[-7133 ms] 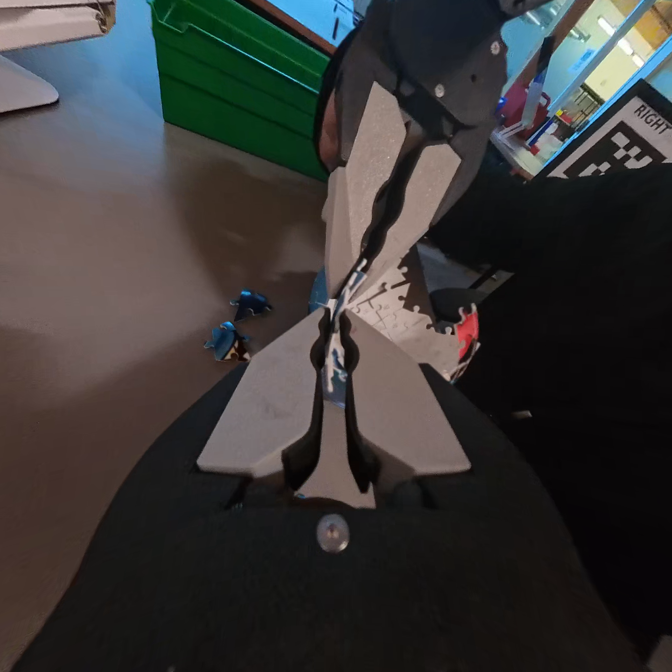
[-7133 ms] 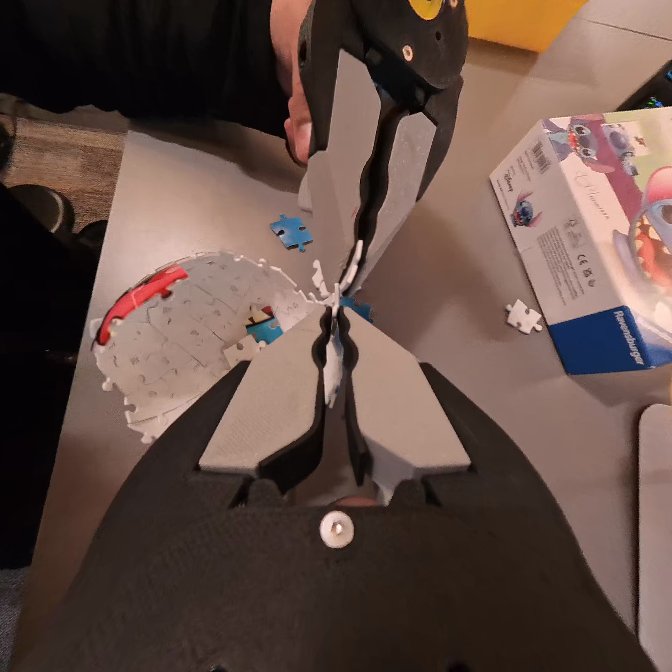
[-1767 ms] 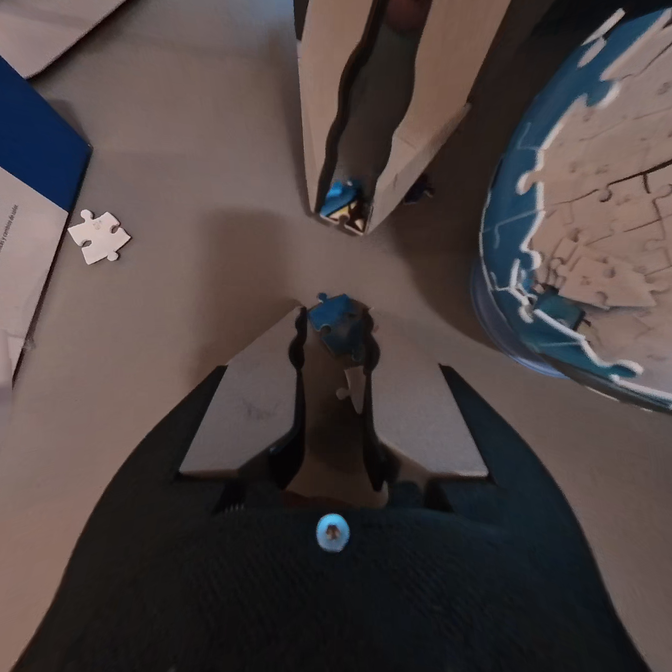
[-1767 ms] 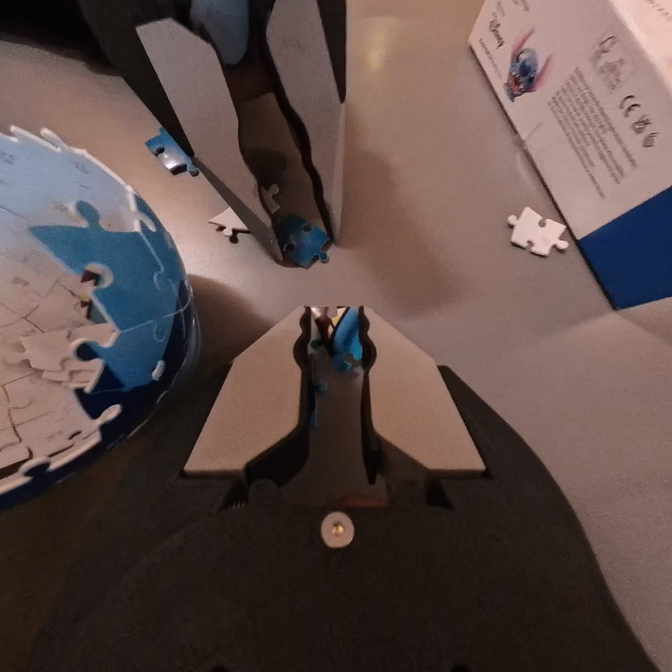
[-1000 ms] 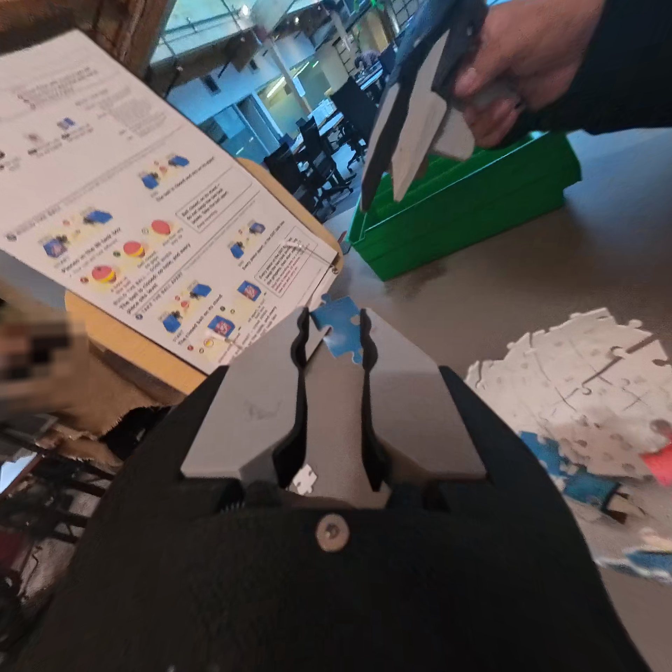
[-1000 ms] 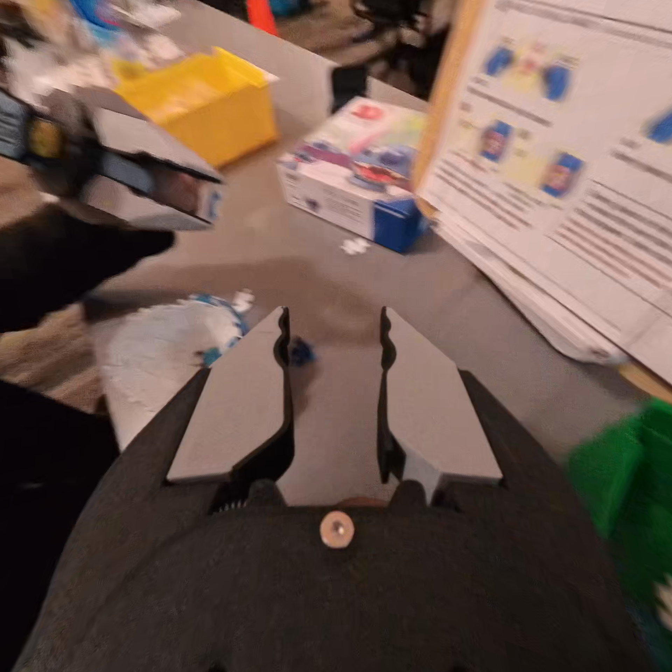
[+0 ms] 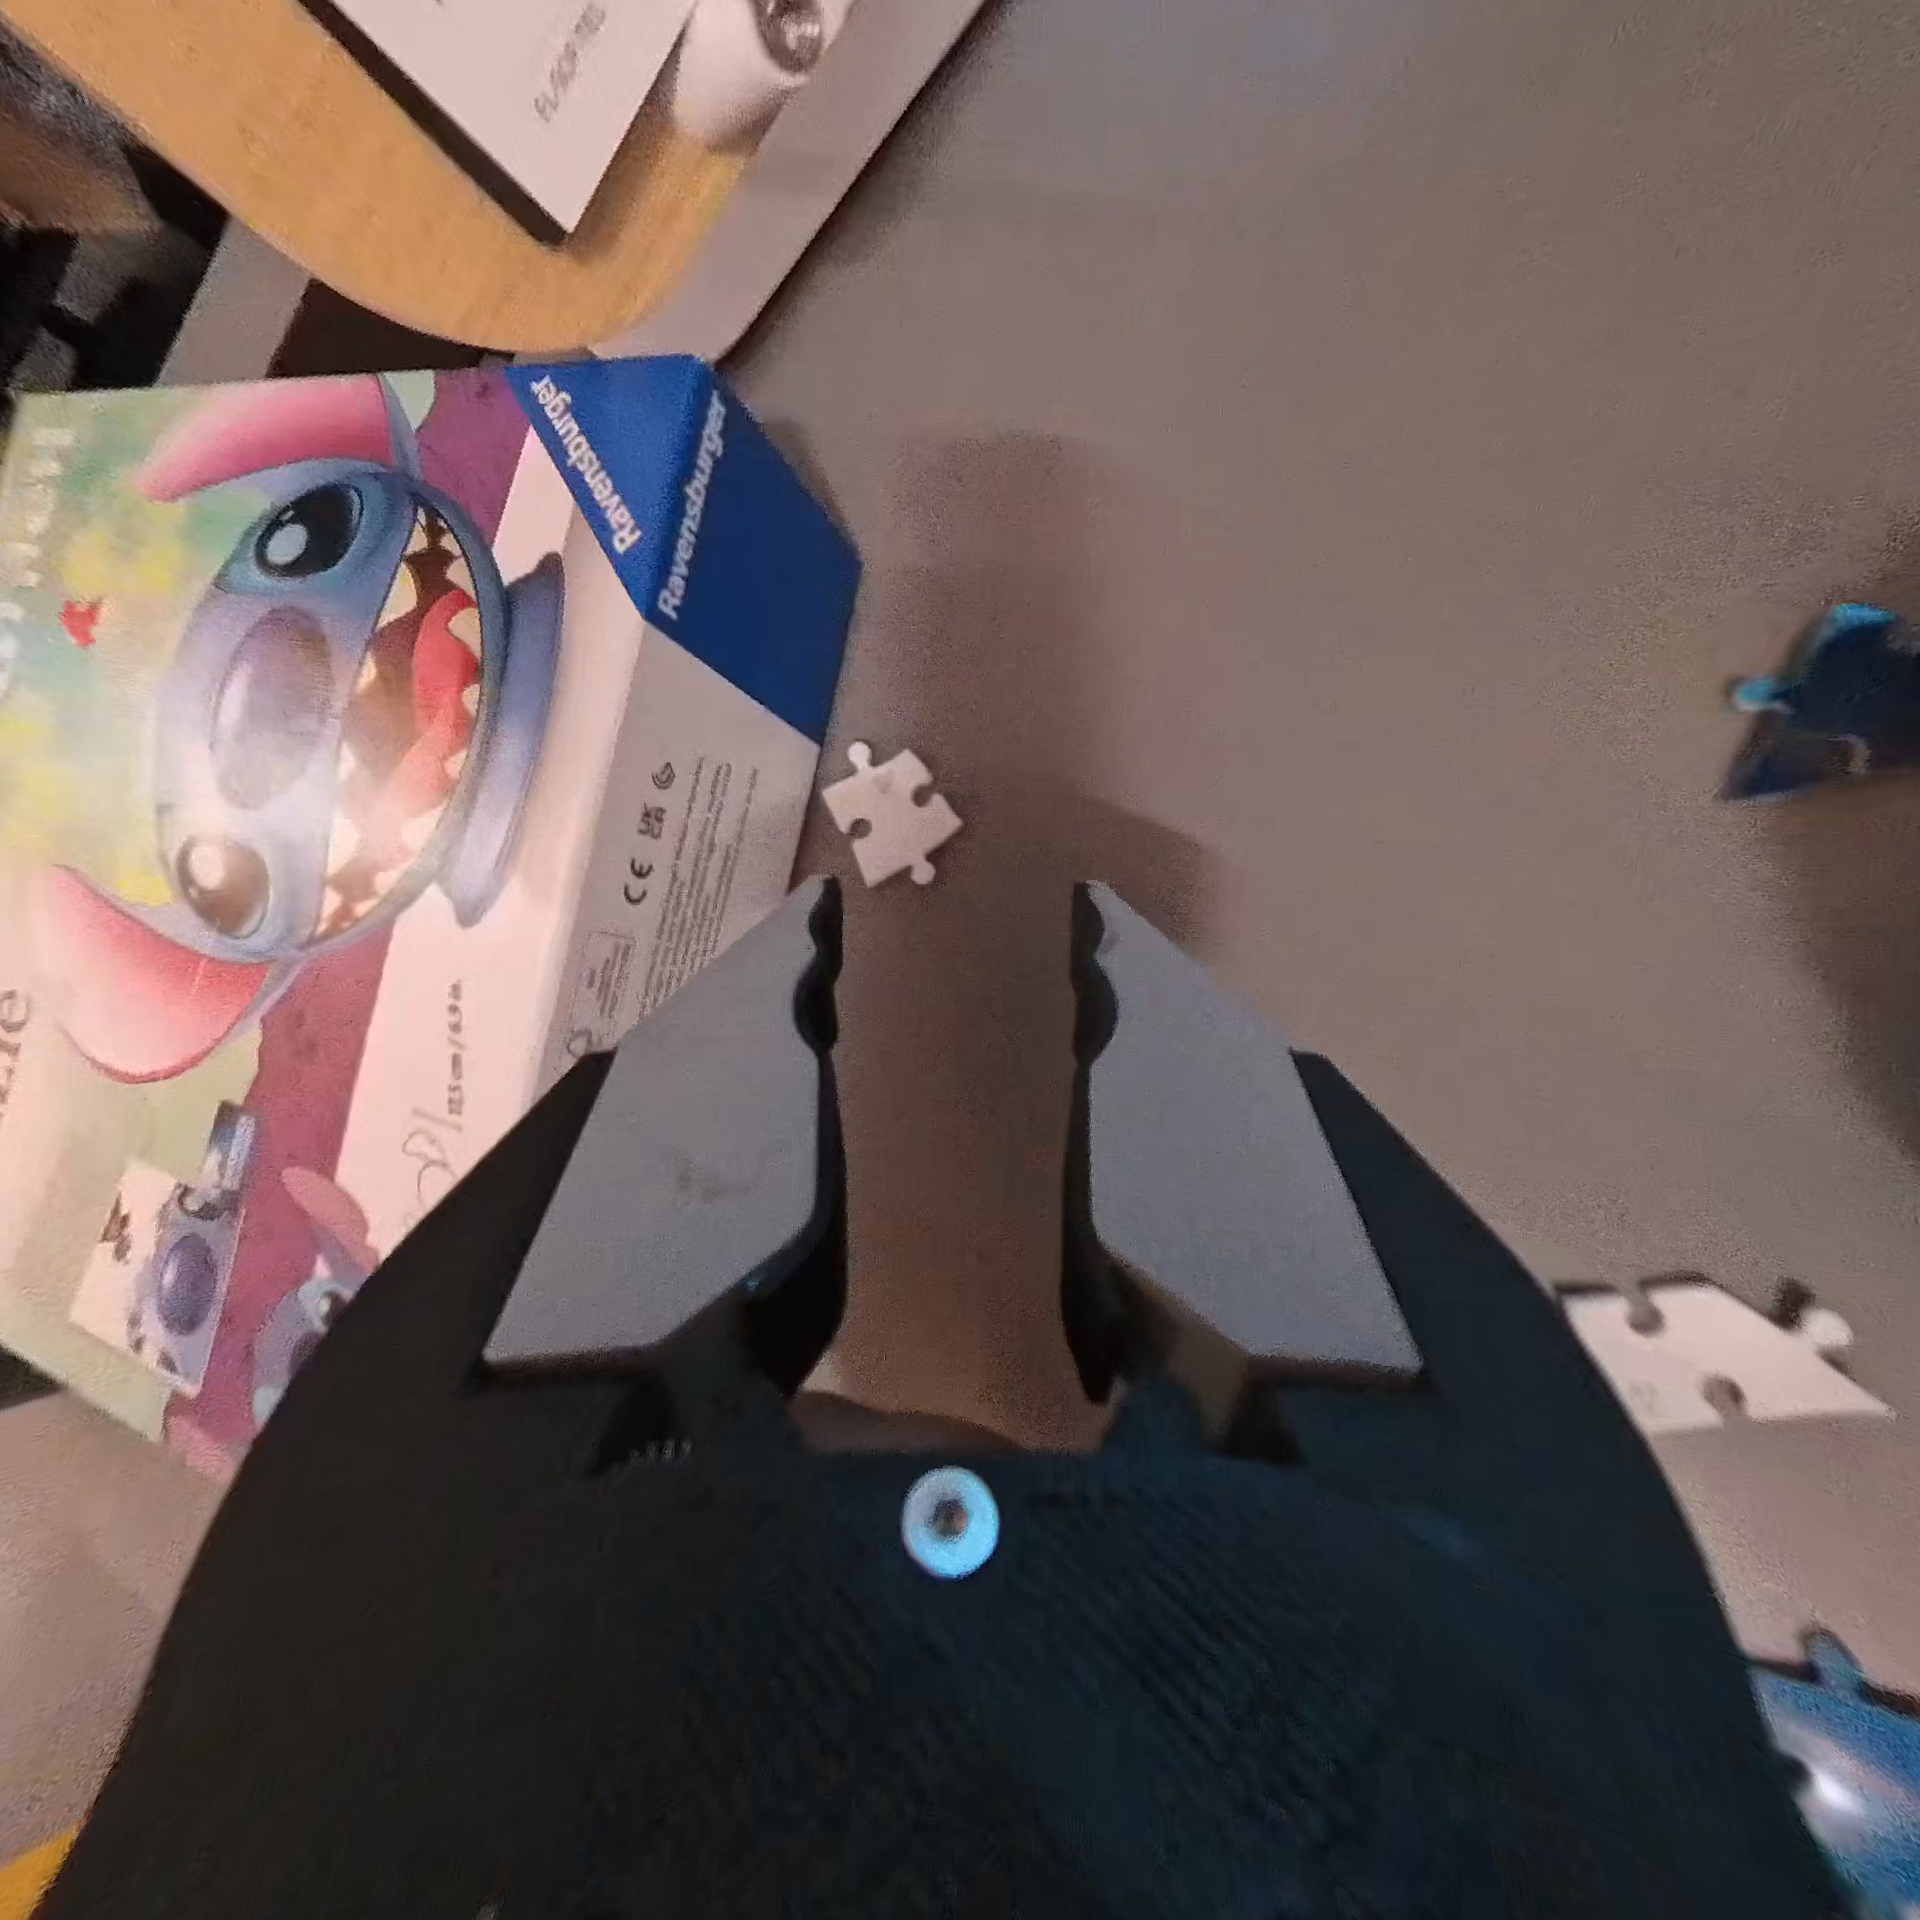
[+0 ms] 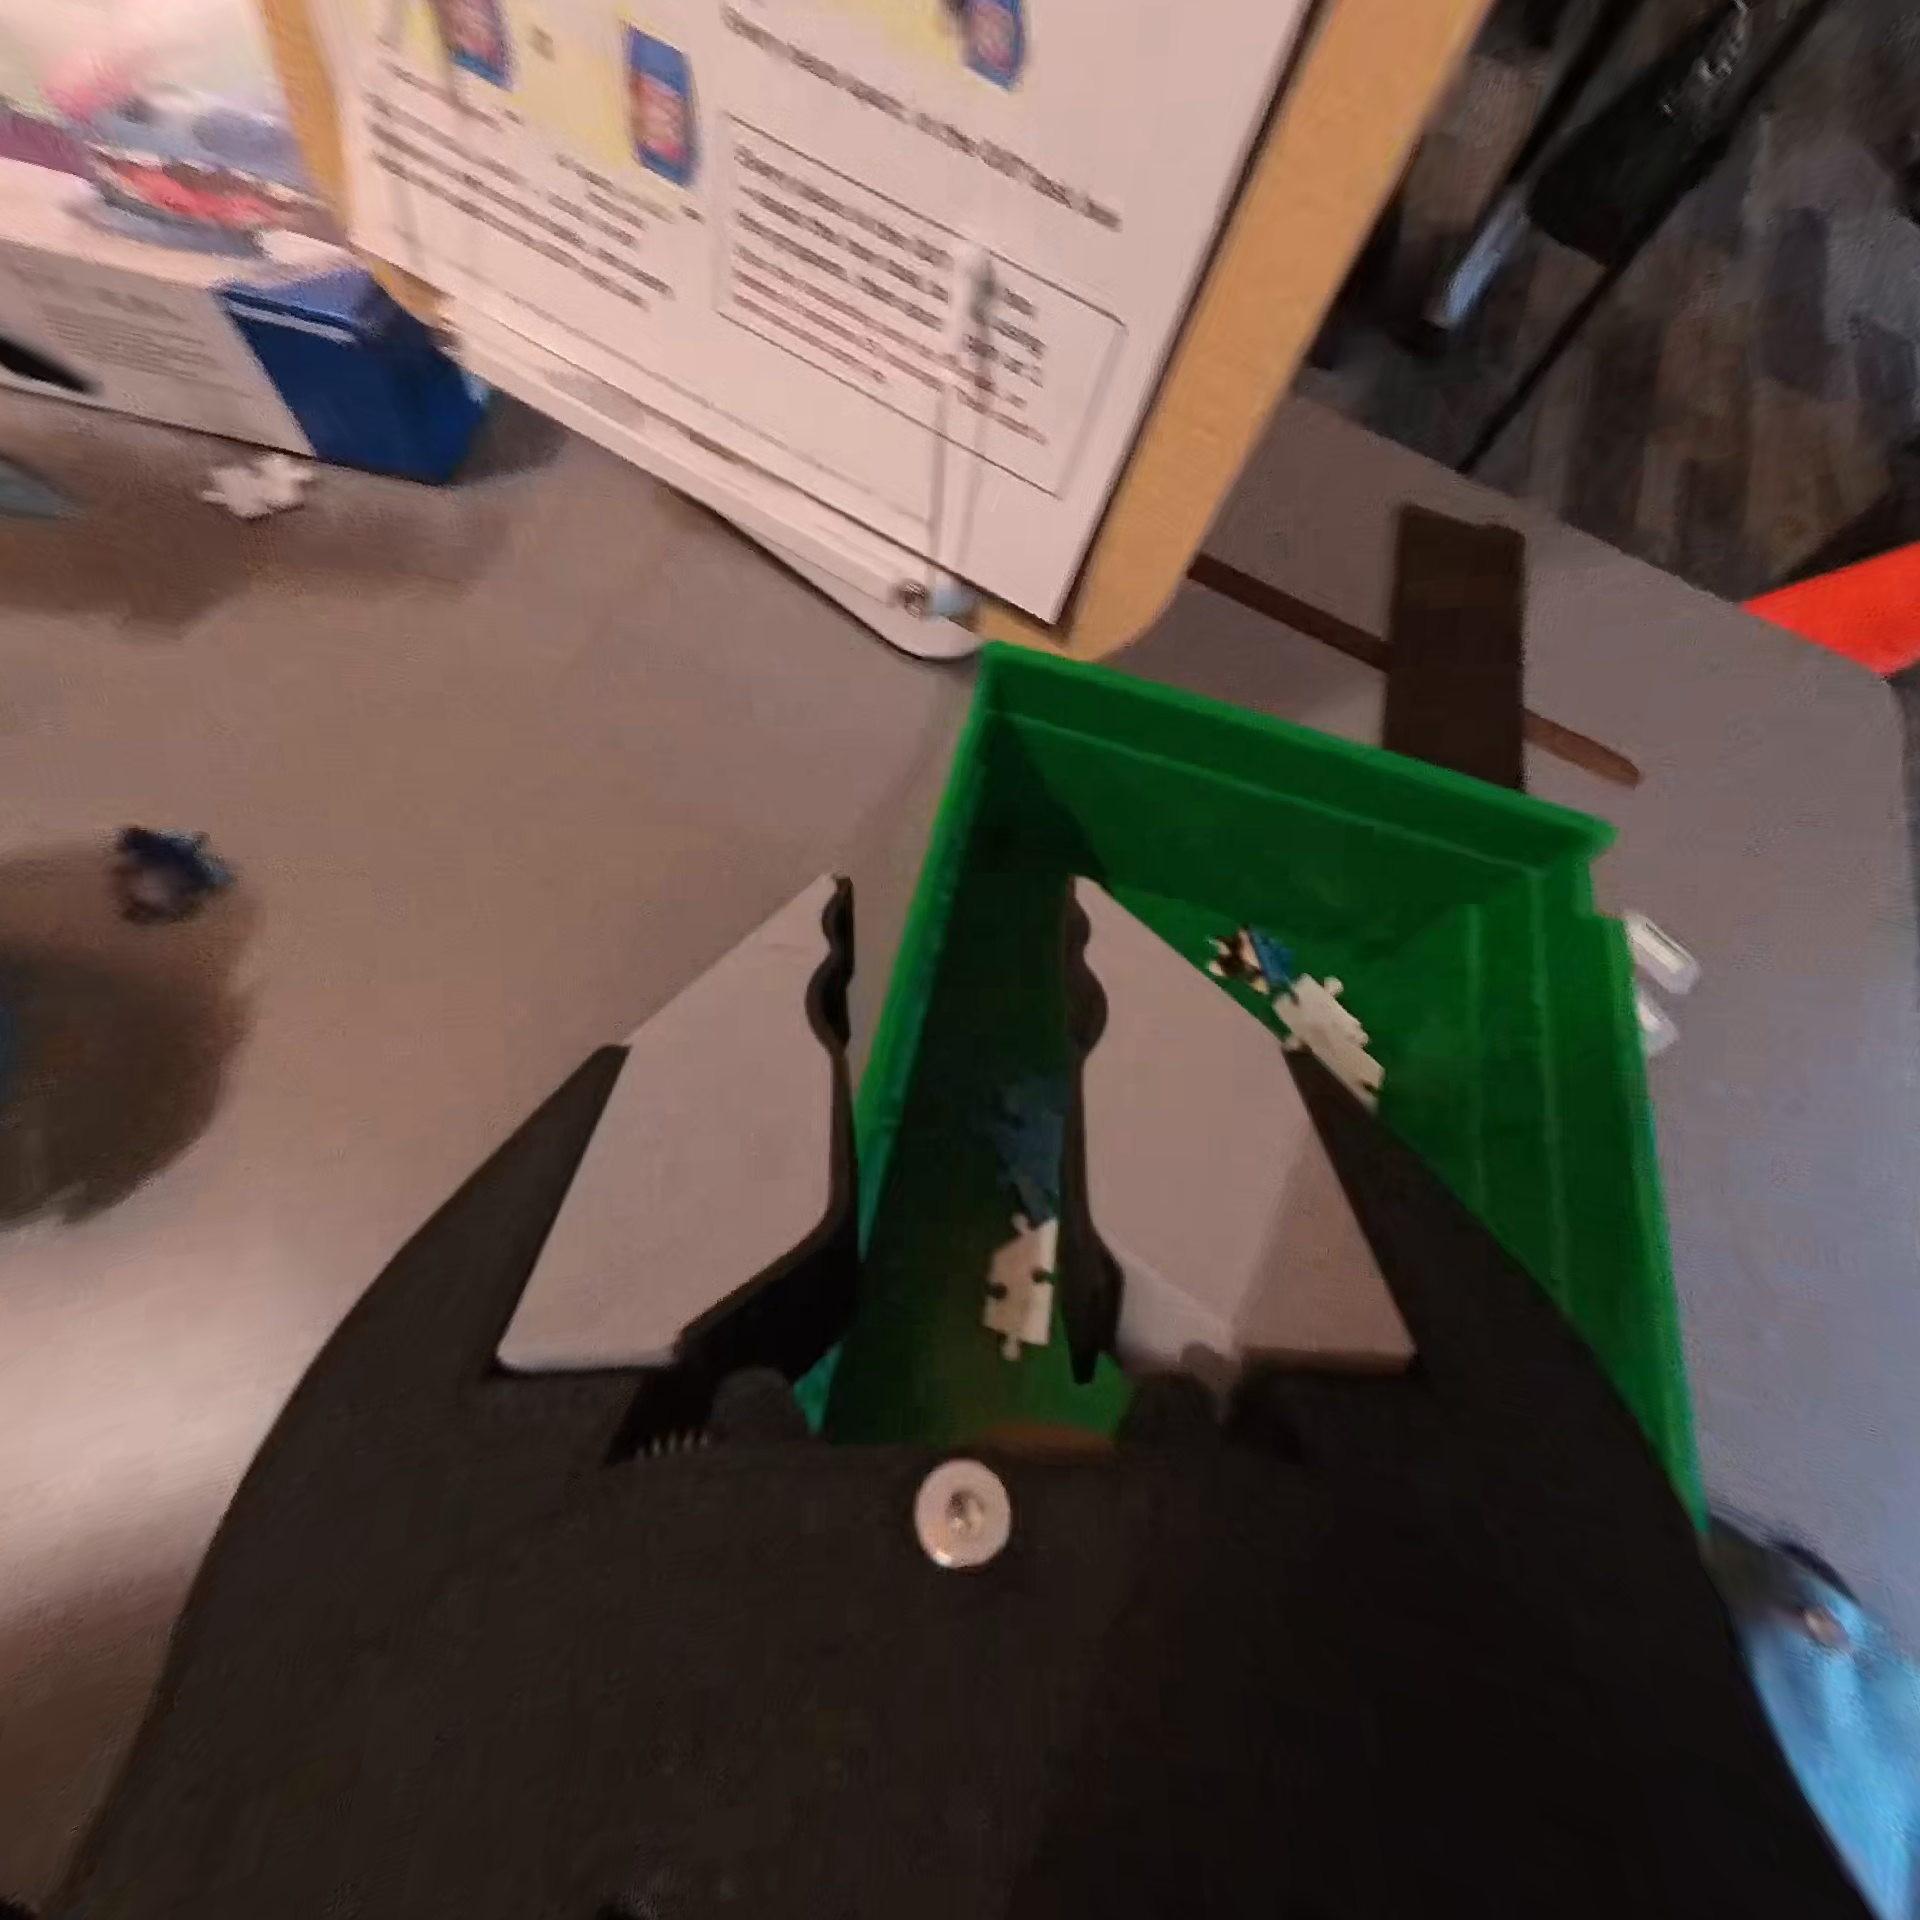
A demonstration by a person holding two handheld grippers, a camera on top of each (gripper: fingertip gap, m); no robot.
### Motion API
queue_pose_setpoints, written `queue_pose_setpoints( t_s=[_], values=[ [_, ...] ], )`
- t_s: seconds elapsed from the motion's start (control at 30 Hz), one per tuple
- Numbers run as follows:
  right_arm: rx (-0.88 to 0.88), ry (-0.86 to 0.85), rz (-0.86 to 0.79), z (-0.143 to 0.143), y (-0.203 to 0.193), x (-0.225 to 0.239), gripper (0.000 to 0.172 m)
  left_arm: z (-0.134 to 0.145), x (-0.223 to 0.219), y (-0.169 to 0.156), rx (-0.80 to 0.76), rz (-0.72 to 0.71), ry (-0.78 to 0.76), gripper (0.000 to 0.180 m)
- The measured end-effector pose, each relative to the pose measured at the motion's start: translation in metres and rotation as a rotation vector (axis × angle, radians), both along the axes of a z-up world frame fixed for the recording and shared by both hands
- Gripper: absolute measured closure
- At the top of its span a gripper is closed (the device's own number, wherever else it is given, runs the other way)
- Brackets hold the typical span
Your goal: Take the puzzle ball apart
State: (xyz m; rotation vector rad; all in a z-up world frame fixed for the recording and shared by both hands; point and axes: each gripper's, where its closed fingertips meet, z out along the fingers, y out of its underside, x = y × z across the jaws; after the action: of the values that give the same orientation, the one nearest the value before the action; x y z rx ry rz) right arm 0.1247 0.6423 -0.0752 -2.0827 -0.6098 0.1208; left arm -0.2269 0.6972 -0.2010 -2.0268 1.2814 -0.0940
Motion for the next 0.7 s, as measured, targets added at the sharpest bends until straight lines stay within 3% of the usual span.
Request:
queue_pose_setpoints(
  t_s=[0.1, 0.27, 0.43, 0.57, 0.63, 0.7],
  values=[
    [0.058, 0.024, 0.147, 0.008, -0.014, -0.049, 0.138, -0.019, 0.004, 0.026, -0.065, 0.060, 0.000, 0.138],
    [0.079, -0.023, 0.304, -0.009, -0.029, -0.098, 0.139, -0.034, 0.013, 0.035, -0.224, 0.142, -0.077, 0.137],
    [0.047, 0.030, 0.421, -0.021, -0.036, -0.131, 0.141, -0.035, 0.011, 0.037, -0.280, 0.165, -0.115, 0.158],
    [-0.055, 0.159, 0.509, -0.040, -0.035, -0.159, 0.142, -0.032, 0.018, 0.032, -0.161, 0.017, -0.045, 0.164],
    [-0.110, 0.208, 0.533, -0.051, -0.031, -0.172, 0.142, -0.012, 0.031, 0.026, -0.008, -0.085, -0.046, 0.180],
    [-0.156, 0.273, 0.555, -0.059, -0.024, -0.184, 0.141, 0.012, 0.048, 0.011, 0.127, -0.202, -0.055, 0.180]
  ],
)
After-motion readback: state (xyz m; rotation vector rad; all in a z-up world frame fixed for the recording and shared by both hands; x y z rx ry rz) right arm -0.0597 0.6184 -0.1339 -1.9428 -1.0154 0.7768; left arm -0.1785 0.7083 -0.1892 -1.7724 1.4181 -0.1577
